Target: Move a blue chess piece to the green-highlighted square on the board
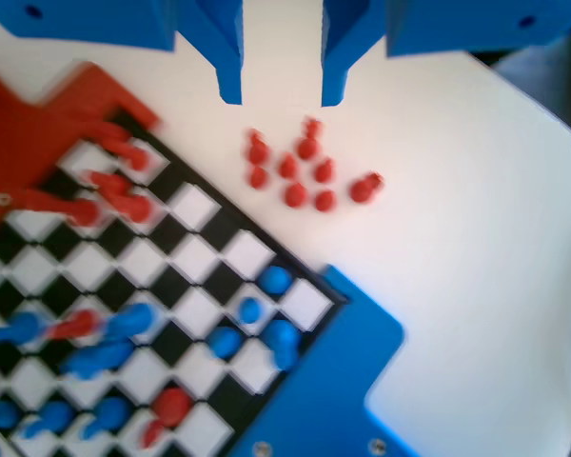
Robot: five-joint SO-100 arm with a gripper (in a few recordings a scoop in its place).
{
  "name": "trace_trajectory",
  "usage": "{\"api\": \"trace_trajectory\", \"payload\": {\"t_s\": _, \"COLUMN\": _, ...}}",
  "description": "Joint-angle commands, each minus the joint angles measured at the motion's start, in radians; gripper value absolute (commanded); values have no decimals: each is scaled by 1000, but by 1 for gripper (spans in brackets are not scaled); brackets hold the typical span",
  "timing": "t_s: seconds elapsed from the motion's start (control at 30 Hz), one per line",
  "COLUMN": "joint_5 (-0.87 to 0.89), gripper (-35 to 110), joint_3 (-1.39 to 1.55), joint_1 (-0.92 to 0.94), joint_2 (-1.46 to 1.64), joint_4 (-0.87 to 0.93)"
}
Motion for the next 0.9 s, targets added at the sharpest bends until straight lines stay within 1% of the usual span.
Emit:
{"api": "trace_trajectory", "payload": {"t_s": 0.0, "joint_5": 97, "gripper": 12, "joint_3": 32, "joint_1": -115, "joint_2": 178, "joint_4": 11}}
{"api": "trace_trajectory", "payload": {"t_s": 0.3, "joint_5": 328, "gripper": 12, "joint_3": 114, "joint_1": -399, "joint_2": 242, "joint_4": -84}}
{"api": "trace_trajectory", "payload": {"t_s": 0.57, "joint_5": 502, "gripper": 13, "joint_3": 92, "joint_1": -683, "joint_2": 221, "joint_4": -124}}
{"api": "trace_trajectory", "payload": {"t_s": 0.73, "joint_5": 540, "gripper": 13, "joint_3": 78, "joint_1": -764, "joint_2": 161, "joint_4": -140}}
{"api": "trace_trajectory", "payload": {"t_s": 0.87, "joint_5": 546, "gripper": 14, "joint_3": 66, "joint_1": -778, "joint_2": 69, "joint_4": -156}}
